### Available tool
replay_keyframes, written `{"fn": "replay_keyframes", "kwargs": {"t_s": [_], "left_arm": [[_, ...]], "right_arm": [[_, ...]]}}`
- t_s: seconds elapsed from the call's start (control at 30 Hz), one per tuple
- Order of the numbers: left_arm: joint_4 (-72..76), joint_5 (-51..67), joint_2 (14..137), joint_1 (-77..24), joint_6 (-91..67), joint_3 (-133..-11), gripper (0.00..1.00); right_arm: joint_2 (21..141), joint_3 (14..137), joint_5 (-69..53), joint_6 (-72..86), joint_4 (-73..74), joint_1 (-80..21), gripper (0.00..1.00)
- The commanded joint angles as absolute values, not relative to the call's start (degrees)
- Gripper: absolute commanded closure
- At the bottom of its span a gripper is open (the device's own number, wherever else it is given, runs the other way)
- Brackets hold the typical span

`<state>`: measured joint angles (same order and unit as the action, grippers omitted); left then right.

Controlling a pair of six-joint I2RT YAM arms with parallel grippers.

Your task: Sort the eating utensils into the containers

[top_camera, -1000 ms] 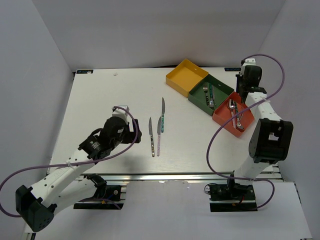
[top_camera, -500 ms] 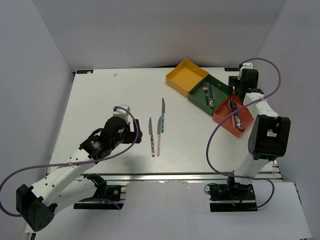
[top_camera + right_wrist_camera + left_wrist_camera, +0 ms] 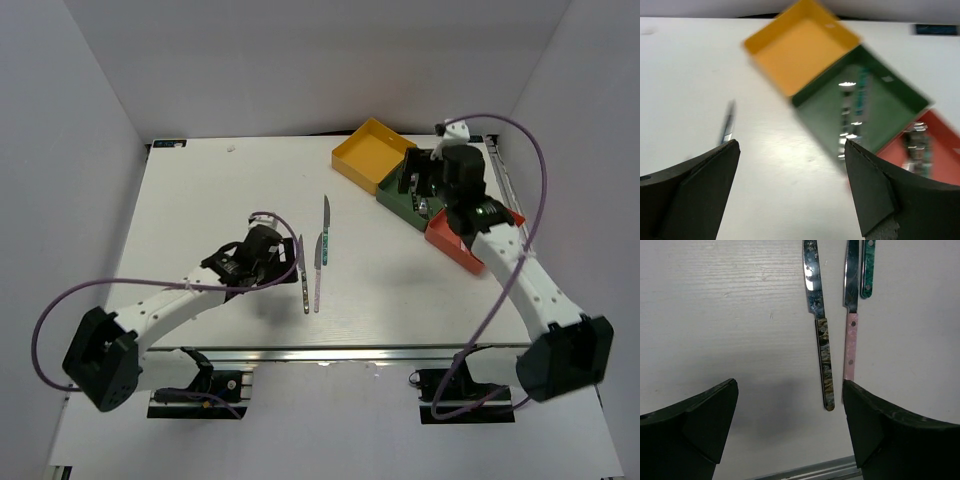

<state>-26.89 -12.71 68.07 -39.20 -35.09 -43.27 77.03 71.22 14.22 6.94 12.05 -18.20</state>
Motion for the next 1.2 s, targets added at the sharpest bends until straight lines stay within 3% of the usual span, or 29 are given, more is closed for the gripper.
{"fn": "replay_keyframes", "kwargs": {"t_s": [0.0, 0.07, 0.1, 0.37, 0.63, 0.77, 0.97, 1.07, 1.17], "left_arm": [[-23.56, -11.69, 71.97, -40.07, -38.58, -47.02, 0.08], [-22.94, -12.04, 76.10, -40.51, -39.02, -48.60, 0.13], [-22.42, -12.13, 77.51, -41.21, -39.28, -49.04, 0.21], [-21.10, -16.61, 90.69, -45.35, -41.66, -52.38, 0.30], [-23.02, -20.30, 101.42, -48.69, -44.73, -56.25, 0.58], [-23.03, -20.30, 101.17, -48.87, -46.49, -54.50, 0.73], [-22.67, -19.86, 96.95, -48.87, -46.76, -49.93, 1.00], [-23.20, -20.91, 91.86, -49.92, -45.18, -49.13, 1.00], [-20.06, -21.45, 83.34, -51.50, -43.42, -47.47, 1.00]], "right_arm": [[71.03, 59.88, -4.45, 17.48, 6.34, -15.99, 0.11], [68.30, 55.57, -5.63, 20.90, 7.19, -17.74, 0.13], [67.51, 54.68, -4.23, 21.35, 8.51, -18.62, 0.14], [57.58, 44.39, -0.35, 22.24, 13.97, -23.20, 0.21], [53.53, 42.89, -2.37, 20.30, 16.08, -23.47, 0.22], [52.03, 41.84, -5.79, 20.83, 14.77, -23.64, 0.22], [52.21, 37.45, -15.02, 25.21, 7.31, -23.64, 0.11], [53.25, 33.23, -20.47, 32.32, -1.99, -24.77, 0.11], [56.77, 31.12, -16.62, 39.60, -7.80, -29.33, 0.11]]}}
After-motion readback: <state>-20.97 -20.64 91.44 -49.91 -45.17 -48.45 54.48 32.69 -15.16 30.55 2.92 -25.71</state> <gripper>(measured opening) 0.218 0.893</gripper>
